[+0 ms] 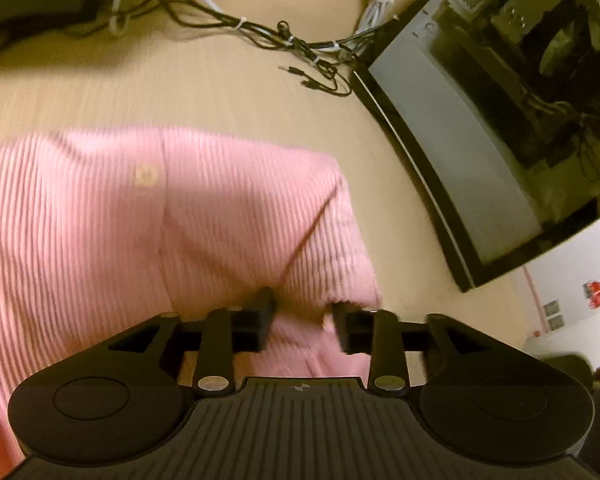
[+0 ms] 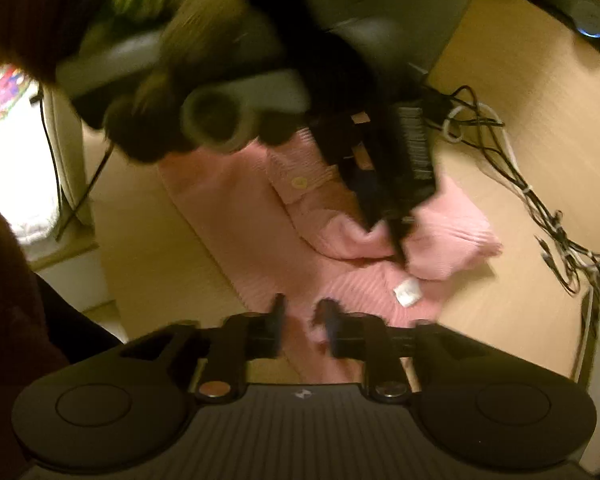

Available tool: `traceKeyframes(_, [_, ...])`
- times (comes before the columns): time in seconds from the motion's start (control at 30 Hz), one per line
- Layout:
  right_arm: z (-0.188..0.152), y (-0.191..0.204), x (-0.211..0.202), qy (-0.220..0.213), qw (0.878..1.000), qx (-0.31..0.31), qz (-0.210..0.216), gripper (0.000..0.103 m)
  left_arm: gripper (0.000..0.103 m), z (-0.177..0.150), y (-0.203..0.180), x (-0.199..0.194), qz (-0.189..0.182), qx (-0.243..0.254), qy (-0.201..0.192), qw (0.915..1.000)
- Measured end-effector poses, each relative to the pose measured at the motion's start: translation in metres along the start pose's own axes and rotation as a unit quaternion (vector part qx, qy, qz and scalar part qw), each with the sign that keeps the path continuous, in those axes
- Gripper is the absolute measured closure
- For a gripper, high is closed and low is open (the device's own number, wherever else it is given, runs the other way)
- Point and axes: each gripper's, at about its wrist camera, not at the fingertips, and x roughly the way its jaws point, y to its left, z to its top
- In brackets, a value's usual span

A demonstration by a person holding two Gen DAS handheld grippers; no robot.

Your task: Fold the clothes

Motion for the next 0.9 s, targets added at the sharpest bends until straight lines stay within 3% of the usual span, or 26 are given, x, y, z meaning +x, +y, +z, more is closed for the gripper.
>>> traceKeyframes(0.07, [-0.004,-0.009,-0.016,-0.002,1.000,0.019,-0.011,0.045,0.036,-0.014,-0.009,-0.016,-0.009,0.007,0.001,0.9999])
traceKeyframes(0.2, [-0.009,-0.041,-0.045,-0.020,0.993,0.114,-0.021,0.041,0.028,-0.039,-0.027,-0.069,-0.037,0.027,-0.020,0.9987])
traceKeyframes(0.27, [-0.012,-0.062,-0.056,-0.040,0.983,0.179,-0.025,0.041,0.024,-0.038,-0.018,-0.111,-0.030,0.012,-0.069,0.9971])
traceKeyframes(0.33, [-0.011,-0.081,-0.057,-0.062,0.969,0.239,-0.031,0.041,0.024,-0.031,0.004,-0.148,0.005,-0.018,-0.126,0.9918])
traceKeyframes(0.43, [-0.006,-0.104,-0.046,-0.092,0.942,0.322,-0.037,0.058,0.024,-0.020,0.055,-0.182,0.065,-0.086,-0.185,0.9767])
traceKeyframes(0.47, [-0.005,-0.109,-0.039,-0.098,0.932,0.347,-0.034,0.065,0.024,-0.018,0.072,-0.187,0.076,-0.113,-0.192,0.9719])
traceKeyframes(0.53, [-0.003,-0.113,-0.025,-0.098,0.917,0.384,-0.031,0.069,0.024,-0.022,0.099,-0.182,0.070,-0.154,-0.178,0.9695])
traceKeyframes(0.57, [0.002,-0.109,-0.019,-0.098,0.919,0.381,-0.033,0.069,0.024,-0.027,0.109,-0.178,0.065,-0.165,-0.169,0.9694])
traceKeyframes(0.63, [0.020,-0.090,-0.013,-0.102,0.940,0.323,-0.044,0.069,0.023,-0.040,0.111,-0.174,0.060,-0.154,-0.158,0.9735])
traceKeyframes(0.67, [0.030,-0.078,-0.012,-0.102,0.953,0.282,-0.050,0.060,0.020,-0.045,0.108,-0.173,0.058,-0.140,-0.154,0.9764])
traceKeyframes(0.7, [0.041,-0.062,-0.012,-0.101,0.967,0.225,-0.055,0.045,0.017,-0.051,0.105,-0.172,0.061,-0.123,-0.150,0.9791])
traceKeyframes(0.77, [0.061,-0.026,-0.004,-0.099,0.987,0.111,-0.059,0.040,0.016,-0.063,0.101,-0.172,0.079,-0.089,-0.139,0.9832])
traceKeyframes(0.9, [0.093,0.032,0.035,-0.084,0.995,-0.026,-0.043,0.038,0.015,-0.077,0.096,-0.170,0.117,-0.029,-0.109,0.9867])
